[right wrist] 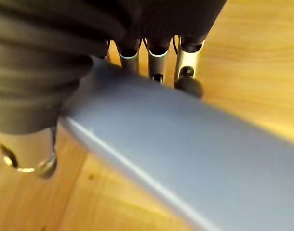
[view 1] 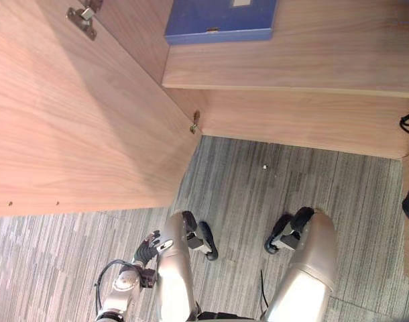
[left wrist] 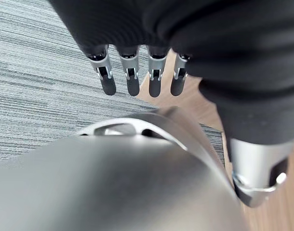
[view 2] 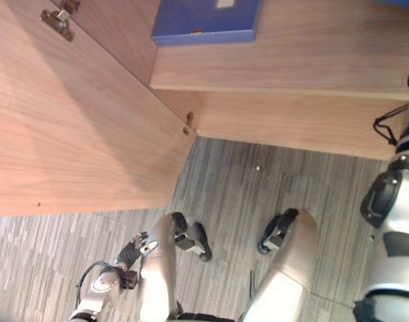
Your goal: Walk over to the cabinet, pick up the folder, carry it to the office cabinet, place the folder inside the office cabinet, then close the office cabinet door
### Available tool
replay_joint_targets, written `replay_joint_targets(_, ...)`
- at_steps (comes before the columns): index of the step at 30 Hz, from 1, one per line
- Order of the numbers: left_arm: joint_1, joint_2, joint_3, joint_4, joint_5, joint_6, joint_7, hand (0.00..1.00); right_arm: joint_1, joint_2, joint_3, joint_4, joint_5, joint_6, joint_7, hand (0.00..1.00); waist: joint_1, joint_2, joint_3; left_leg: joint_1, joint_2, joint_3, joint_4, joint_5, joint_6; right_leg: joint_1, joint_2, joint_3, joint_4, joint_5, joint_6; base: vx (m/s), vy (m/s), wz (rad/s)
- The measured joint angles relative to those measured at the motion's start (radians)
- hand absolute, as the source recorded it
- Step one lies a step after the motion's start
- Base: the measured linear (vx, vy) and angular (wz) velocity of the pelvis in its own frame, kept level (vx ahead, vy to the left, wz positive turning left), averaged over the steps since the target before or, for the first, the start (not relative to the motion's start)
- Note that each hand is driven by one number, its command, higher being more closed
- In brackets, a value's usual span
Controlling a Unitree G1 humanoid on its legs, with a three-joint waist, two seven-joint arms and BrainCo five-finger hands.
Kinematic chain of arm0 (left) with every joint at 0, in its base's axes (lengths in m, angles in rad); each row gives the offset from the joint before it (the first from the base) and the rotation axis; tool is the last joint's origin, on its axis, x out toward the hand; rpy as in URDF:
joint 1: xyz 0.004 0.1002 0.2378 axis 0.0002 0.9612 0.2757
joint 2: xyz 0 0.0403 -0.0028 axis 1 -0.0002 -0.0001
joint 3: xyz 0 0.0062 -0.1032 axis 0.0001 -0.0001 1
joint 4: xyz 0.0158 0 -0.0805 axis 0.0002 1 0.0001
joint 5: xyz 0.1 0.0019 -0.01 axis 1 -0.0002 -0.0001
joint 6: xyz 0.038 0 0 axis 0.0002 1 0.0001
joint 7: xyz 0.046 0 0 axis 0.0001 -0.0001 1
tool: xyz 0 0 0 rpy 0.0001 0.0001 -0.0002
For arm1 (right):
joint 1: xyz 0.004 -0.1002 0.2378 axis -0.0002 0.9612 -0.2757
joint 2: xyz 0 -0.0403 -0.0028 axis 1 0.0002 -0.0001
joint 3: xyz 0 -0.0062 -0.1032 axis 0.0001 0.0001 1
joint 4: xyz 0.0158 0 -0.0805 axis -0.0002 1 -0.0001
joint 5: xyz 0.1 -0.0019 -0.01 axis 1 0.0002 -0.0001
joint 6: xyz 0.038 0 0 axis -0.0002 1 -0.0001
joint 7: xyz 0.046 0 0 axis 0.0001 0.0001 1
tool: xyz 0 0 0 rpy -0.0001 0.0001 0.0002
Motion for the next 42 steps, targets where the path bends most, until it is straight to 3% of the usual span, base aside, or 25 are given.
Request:
replay_joint_targets(6, 0.005, -0.005, 0.015, -0.004, -0.004, 0.001, 0.0, 0.0, 0.0, -0.011, 0.065, -0.003, -0.127, 0.022, 0.06, 0.0, 0.003, 0.0, 0.0, -0.007, 0.012, -0.003, 0.015, 0.0, 0.0, 0.0, 0.001, -0.005, 0.009, -0.004, 0.0, 0.0, -0.039, 0.0)
replay_joint_targets(14, 0.0, -0.004, 0.017, -0.004, 0.013, 0.001, -0.015, 0.0, 0.012, -0.013, 0.179, 0.069, -0.55, 0.169, 0.208, 0.0, 0.004, 0.001, 0.0, 0.004, 0.027, -0.017, 0.017, 0.003, -0.005, 0.032, 0.011, -0.028, -0.001, -0.004, 0.0, -0.01, -0.044, -0.02)
replay_joint_targets(17, -0.008, -0.003, 0.017, 0.001, 0.03, 0.007, -0.033, 0.0, 0.036, -0.013, 0.177, 0.086, -0.672, 0.19, 0.257, 0.0, 0.01, 0.001, -0.001, 0.026, 0.027, -0.014, 0.004, 0.005, -0.008, 0.051, 0.012, -0.031, -0.012, -0.003, -0.001, -0.01, -0.043, -0.01)
replay_joint_targets(19, -0.011, -0.002, 0.017, 0.001, 0.052, 0.011, -0.043, 0.0, 0.057, -0.013, 0.156, 0.113, -0.731, 0.202, 0.283, 0.0, 0.013, 0.002, -0.001, 0.041, 0.025, -0.013, -0.012, 0.01, -0.012, 0.068, 0.013, -0.037, -0.025, -0.003, -0.001, 0.0, -0.052, 0.02)
replay_joint_targets(21, -0.016, 0.003, 0.017, 0.0, 0.071, 0.022, -0.058, 0.0, 0.103, -0.012, 0.076, 0.127, -0.89, 0.215, 0.316, 0.0, 0.017, 0.002, -0.001, 0.057, 0.022, -0.012, -0.04, 0.023, -0.016, 0.092, 0.015, -0.053, -0.046, -0.001, -0.004, 0.02, -0.07, 0.06)
replay_joint_targets(27, -0.022, 0.005, 0.02, -0.012, 0.105, 0.042, -0.076, 0.0, 0.205, -0.01, -0.146, 0.151, -1.208, 0.215, 0.37, 0.0, 0.019, 0.005, -0.003, 0.12, 0.016, -0.008, -0.108, 0.044, -0.031, 0.162, 0.023, -0.081, -0.095, -0.001, -0.005, 0.04, -0.081, 0.02)
replay_joint_targets(32, -0.022, 0.005, 0.024, -0.03, 0.134, 0.046, -0.086, 0.0, 0.242, -0.004, -0.236, 0.159, -1.311, 0.207, 0.387, 0.0, 0.02, 0.008, -0.006, 0.147, 0.024, -0.002, -0.137, 0.05, -0.037, 0.191, 0.042, -0.093, -0.129, 0.006, -0.008, 0.04, -0.061, -0.05)
replay_joint_targets(42, -0.035, 0.002, 0.037, -0.028, 0.172, 0.053, -0.086, 0.0, 0.301, 0.041, -0.319, 0.178, -1.412, 0.189, 0.364, 0.0, 0.02, 0.009, -0.006, 0.227, 0.042, 0.007, -0.216, 0.07, -0.051, 0.278, 0.087, -0.122, -0.215, 0.028, -0.005, 0.04, -0.049, -0.05)
